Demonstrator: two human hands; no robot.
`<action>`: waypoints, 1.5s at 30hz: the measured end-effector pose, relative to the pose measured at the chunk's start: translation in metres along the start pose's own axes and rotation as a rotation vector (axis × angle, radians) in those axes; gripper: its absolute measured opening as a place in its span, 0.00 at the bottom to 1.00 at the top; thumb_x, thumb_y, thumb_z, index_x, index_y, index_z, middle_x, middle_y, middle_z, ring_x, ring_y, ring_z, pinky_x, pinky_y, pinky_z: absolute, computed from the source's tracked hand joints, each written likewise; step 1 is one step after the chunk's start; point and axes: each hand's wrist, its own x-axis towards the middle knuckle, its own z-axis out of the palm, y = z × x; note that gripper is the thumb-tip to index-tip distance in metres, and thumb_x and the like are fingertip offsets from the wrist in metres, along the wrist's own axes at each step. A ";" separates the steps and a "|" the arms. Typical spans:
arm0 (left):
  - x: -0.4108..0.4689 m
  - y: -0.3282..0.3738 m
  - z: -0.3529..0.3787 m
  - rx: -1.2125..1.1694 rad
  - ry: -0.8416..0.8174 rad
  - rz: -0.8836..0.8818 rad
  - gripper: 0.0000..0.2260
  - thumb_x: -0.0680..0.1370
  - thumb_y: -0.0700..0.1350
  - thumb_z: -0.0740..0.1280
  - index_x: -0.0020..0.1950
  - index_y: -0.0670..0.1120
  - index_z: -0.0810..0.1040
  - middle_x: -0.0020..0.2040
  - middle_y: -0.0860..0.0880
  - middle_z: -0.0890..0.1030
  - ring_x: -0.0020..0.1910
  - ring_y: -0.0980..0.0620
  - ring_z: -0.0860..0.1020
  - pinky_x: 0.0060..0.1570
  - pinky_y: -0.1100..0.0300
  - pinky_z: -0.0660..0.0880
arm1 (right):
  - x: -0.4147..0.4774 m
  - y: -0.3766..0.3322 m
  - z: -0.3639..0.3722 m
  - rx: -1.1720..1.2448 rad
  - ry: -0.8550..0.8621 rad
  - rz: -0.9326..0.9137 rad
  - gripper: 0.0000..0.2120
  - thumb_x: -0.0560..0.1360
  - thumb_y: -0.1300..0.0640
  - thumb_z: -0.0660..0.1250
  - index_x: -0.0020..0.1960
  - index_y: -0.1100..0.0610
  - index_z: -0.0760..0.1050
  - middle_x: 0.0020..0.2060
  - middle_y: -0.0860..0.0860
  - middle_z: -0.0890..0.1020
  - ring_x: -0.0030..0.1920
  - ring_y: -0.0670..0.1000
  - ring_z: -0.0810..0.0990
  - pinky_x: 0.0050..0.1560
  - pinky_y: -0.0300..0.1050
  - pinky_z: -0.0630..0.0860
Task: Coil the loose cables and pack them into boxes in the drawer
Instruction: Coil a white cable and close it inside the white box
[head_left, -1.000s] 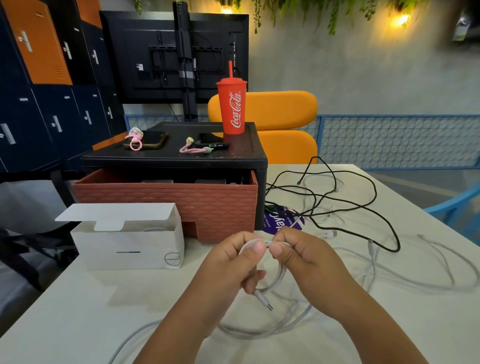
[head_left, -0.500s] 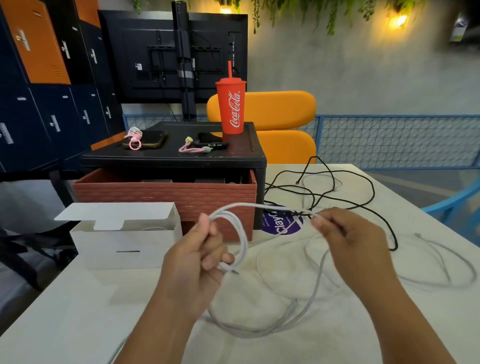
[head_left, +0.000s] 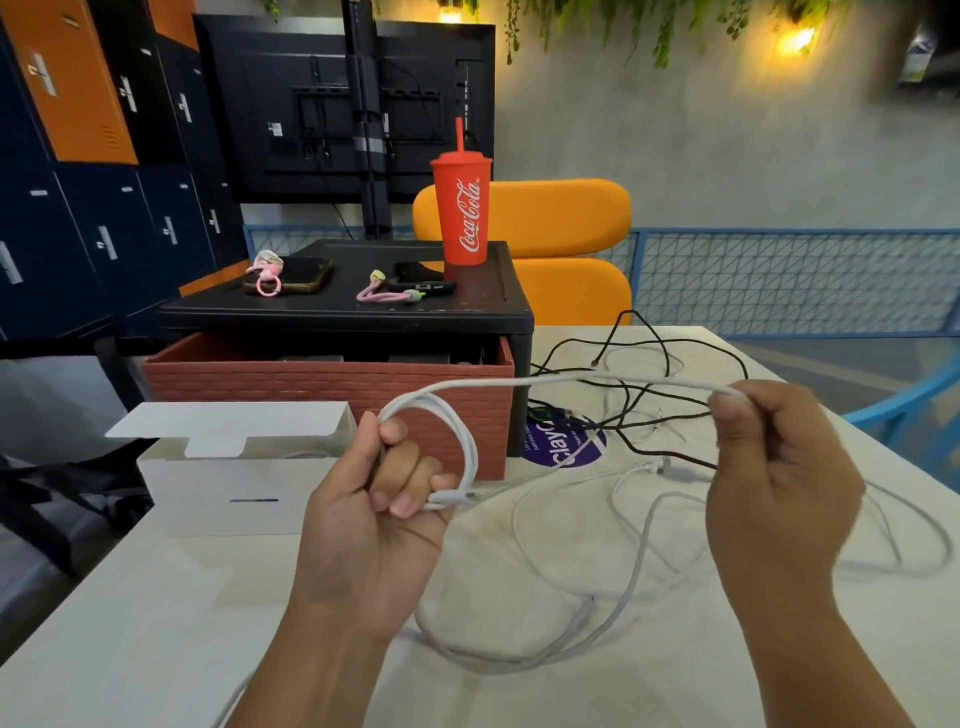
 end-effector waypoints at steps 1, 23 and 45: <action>0.000 0.002 0.000 -0.005 0.003 0.015 0.15 0.75 0.50 0.57 0.31 0.47 0.75 0.21 0.53 0.59 0.20 0.58 0.60 0.25 0.66 0.70 | 0.000 0.001 0.001 -0.010 -0.084 0.095 0.10 0.75 0.49 0.63 0.36 0.47 0.70 0.28 0.47 0.73 0.33 0.38 0.71 0.34 0.25 0.66; -0.002 -0.019 -0.015 1.329 -0.084 0.323 0.11 0.81 0.44 0.55 0.41 0.50 0.72 0.38 0.53 0.75 0.41 0.72 0.72 0.41 0.75 0.67 | -0.020 -0.038 0.010 -0.082 -1.359 0.163 0.15 0.72 0.50 0.68 0.28 0.52 0.72 0.23 0.46 0.69 0.26 0.43 0.67 0.29 0.36 0.62; -0.010 -0.025 -0.005 0.654 -0.279 -0.217 0.12 0.71 0.49 0.62 0.30 0.47 0.78 0.21 0.54 0.61 0.20 0.57 0.61 0.31 0.63 0.73 | -0.021 -0.017 0.017 0.234 -0.958 0.136 0.11 0.71 0.37 0.59 0.35 0.39 0.74 0.26 0.44 0.71 0.28 0.42 0.67 0.30 0.32 0.62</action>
